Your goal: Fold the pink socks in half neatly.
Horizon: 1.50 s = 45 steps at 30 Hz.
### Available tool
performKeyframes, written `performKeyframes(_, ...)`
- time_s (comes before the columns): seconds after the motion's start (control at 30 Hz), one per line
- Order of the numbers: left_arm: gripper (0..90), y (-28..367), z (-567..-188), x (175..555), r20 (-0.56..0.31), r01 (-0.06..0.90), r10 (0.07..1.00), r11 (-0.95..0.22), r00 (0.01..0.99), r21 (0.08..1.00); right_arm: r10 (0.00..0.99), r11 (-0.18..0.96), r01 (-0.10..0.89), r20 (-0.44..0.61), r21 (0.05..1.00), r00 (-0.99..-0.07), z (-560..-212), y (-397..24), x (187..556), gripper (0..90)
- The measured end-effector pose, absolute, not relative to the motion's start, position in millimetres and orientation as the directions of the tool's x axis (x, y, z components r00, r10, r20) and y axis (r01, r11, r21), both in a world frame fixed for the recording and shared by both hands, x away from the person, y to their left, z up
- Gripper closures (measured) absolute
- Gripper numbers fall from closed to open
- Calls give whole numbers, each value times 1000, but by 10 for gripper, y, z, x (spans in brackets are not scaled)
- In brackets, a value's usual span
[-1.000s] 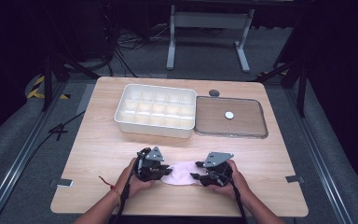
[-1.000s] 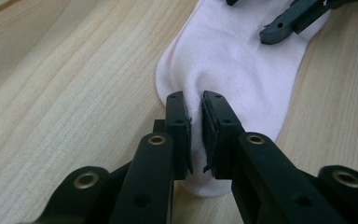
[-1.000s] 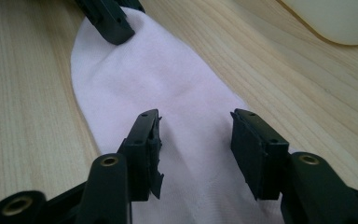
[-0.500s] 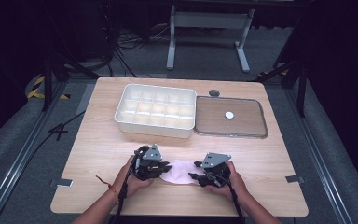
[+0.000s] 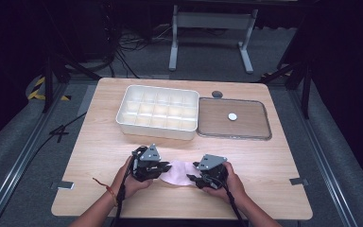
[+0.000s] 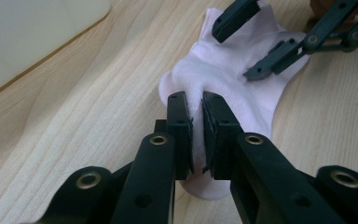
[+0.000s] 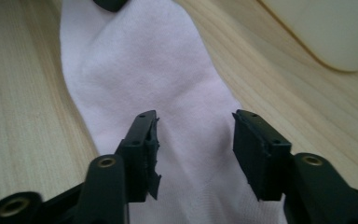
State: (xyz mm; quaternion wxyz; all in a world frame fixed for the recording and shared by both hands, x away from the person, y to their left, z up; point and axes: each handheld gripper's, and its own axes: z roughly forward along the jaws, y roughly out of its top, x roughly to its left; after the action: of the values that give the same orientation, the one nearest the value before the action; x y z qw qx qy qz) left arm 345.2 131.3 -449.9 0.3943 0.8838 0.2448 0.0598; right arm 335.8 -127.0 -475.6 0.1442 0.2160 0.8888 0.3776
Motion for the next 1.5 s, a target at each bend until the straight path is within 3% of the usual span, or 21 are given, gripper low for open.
performKeyframes(0.2,819,1313,-4496,3455,-81,383,479,-576,874,722,478,576,233,-92,783,-874,-4678,-1342,3323,697)
performKeyframes(0.43,821,1275,-4503,3457,-80,381,470,-590,879,712,426,614,240,-60,752,-902,-4764,-1258,3336,820)
performKeyframes(0.67,821,1267,-4485,3456,-89,382,475,-568,876,729,424,600,266,-17,755,-906,-4799,-1253,3382,835)
performKeyframes(1.5,821,1327,-4403,3432,-72,376,498,-544,864,750,405,615,249,-29,748,-914,-4772,-1092,3367,828)
